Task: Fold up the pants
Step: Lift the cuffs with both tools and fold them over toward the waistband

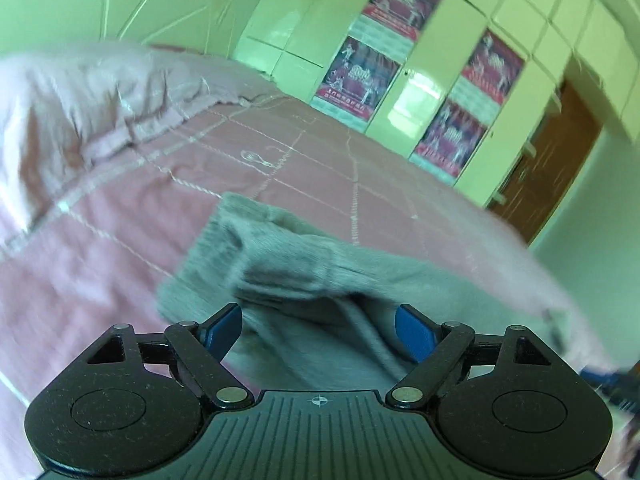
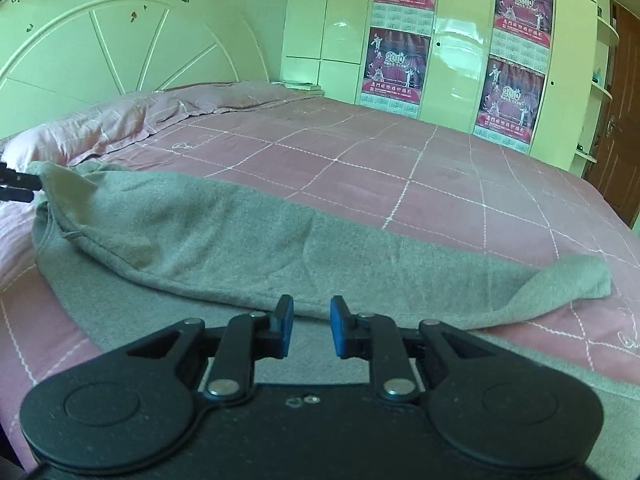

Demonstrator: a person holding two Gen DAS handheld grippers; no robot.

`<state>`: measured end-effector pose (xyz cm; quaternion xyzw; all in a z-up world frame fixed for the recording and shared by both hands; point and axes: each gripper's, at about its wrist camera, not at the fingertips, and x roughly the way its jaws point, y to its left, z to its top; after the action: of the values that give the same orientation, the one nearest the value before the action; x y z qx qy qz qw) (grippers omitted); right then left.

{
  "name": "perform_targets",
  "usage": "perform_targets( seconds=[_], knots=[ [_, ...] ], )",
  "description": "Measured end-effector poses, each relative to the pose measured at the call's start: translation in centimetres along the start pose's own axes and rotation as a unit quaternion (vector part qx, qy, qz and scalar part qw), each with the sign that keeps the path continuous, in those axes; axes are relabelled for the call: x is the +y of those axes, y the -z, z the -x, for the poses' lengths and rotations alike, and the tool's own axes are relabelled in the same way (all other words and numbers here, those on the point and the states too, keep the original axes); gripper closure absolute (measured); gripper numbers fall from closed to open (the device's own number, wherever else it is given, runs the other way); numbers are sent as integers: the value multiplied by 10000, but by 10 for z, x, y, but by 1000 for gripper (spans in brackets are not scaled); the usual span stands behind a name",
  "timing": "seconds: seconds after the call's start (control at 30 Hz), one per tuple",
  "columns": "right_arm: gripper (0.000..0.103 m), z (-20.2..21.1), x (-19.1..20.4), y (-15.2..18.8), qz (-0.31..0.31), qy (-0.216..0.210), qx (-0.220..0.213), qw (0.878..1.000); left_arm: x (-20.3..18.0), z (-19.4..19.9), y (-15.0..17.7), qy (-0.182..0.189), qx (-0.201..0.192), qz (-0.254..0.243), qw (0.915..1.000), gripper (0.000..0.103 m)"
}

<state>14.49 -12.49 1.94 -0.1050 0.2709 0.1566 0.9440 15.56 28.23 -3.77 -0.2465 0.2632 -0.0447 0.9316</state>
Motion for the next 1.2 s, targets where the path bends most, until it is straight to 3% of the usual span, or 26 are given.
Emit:
perform_targets(
  seconds=[0.17,0.27,0.3,0.37,0.4,0.43,0.5,0.67,0.73,0.77,0.8,0.87,0.93,0.97,1.0,1.03,1.1,1.17,1.2],
  knots=[
    [91,8,3,7,-87,62,-4,9999,2,-7,12,263,-82,719,9970,20],
    [90,1,-4,5,-493,123,74,9987,7,-24,12,241,-18,1024,9944,21],
    [90,-2,-8,5,-719,123,90,9973,10,-29,10,203,-43,1196,9926,25],
    [89,-14,-22,5,-1442,112,100,9894,19,-36,7,206,-133,1634,9863,45],
    [88,-20,-29,6,-1822,88,103,9832,22,-39,7,185,-150,1810,9832,51],
    [86,-26,-37,7,-2195,62,115,9755,25,-42,7,179,-139,1908,9814,60],
    [82,-43,-55,13,-3037,-25,202,9526,29,-47,9,258,-120,2020,9790,60],
    [77,-82,-106,42,-5019,-17,295,8644,36,-53,7,429,-112,2098,9767,69],
    [81,-92,-119,53,-5539,-157,283,8320,39,-54,4,449,-88,2042,9779,70],
    [101,-95,-124,55,-5650,-178,267,8245,40,-56,1,469,-71,2019,9783,71],
    [103,-96,-127,54,-5630,-213,261,8258,41,-60,-2,485,-16,1985,9789,73],
    [103,-87,-127,43,-5354,-289,89,8441,40,-67,-17,580,33,1937,9793,75],
    [103,-53,-118,20,-4852,-359,-442,8725,36,-63,-43,1167,-396,1883,9744,76],
    [103,-28,-111,10,-4582,-382,-750,8849,35,-55,-54,1602,-757,1864,9664,76],
    [103,-4,-102,5,-4334,-418,-1038,8942,34,-47,-65,1943,-992,1751,9601,76],
    [103,18,-92,5,-4127,-422,-1244,9013,34,-40,-71,2066,-1079,1515,9606,76],
    [103,44,-74,25,-3921,-454,-1261,9101,45,-42,-69,1841,-678,1285,9721,76],
    [103,32,-58,62,-3812,-404,-569,9219,66,-61,-49,1129,141,1300,9850,76],
    [103,13,-53,82,-3923,-269,62,9194,74,-71,-36,750,523,1300,9873,76]
  ],
)
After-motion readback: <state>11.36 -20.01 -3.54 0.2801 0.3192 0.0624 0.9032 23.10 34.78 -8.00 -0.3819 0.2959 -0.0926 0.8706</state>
